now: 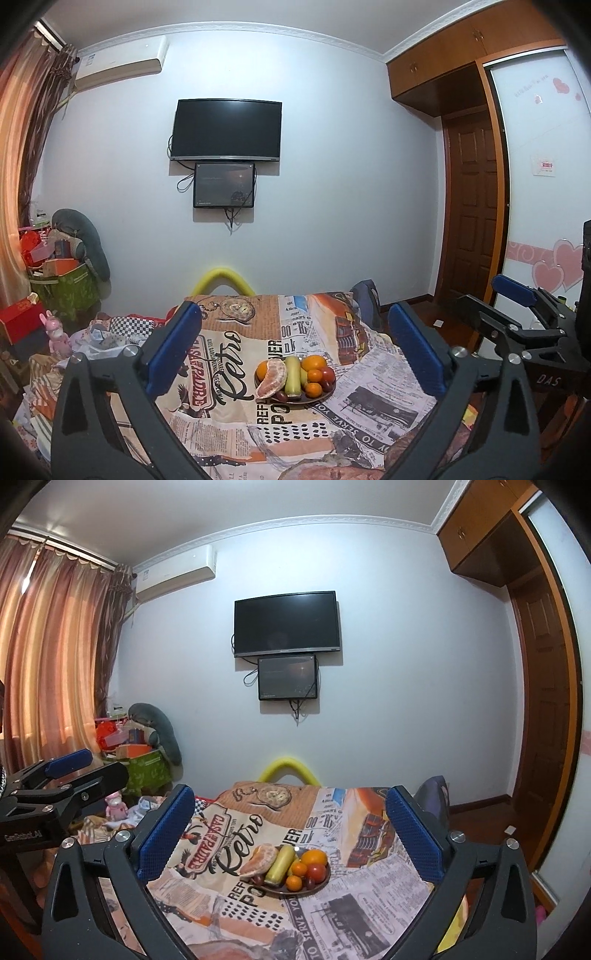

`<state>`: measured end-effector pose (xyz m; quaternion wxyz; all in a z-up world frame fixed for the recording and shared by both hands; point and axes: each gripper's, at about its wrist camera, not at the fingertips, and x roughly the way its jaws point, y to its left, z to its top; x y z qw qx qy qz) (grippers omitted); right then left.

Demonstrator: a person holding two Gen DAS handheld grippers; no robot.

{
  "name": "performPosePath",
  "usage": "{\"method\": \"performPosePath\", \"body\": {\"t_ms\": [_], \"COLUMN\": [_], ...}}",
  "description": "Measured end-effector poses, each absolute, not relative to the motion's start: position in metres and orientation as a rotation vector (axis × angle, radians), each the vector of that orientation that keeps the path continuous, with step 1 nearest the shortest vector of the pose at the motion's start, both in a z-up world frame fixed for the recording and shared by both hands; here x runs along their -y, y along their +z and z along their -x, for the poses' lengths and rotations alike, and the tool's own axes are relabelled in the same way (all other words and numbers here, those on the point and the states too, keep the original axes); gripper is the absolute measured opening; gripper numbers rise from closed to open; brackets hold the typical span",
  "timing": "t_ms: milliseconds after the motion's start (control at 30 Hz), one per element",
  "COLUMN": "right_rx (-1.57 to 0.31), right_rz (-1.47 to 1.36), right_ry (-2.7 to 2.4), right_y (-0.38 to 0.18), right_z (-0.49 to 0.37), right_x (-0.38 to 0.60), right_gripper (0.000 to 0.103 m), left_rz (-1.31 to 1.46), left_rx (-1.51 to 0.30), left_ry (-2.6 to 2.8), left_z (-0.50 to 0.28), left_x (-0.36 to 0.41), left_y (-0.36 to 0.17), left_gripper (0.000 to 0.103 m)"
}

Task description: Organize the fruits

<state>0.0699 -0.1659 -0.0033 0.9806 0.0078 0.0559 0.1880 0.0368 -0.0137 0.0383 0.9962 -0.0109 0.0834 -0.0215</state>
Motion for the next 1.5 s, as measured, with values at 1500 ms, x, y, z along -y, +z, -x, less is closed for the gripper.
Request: {"method": "performPosePath", "body": {"t_ms": [1500], "right_rx": [-0.127], "right_rz": [-0.025], "right_ry": [0.377], "right_y": [-0.0014], "right_z": [-0.0650], "right_x": [0.1688], "right_gripper": [0.103], "left_rz": [0.042], "left_rx": [-0.195], "left_ry": [-0.057], "left_z": [-0.0431], "left_x": [0.0101], "left_y": [0.0307], "left_gripper": [0.103]}}
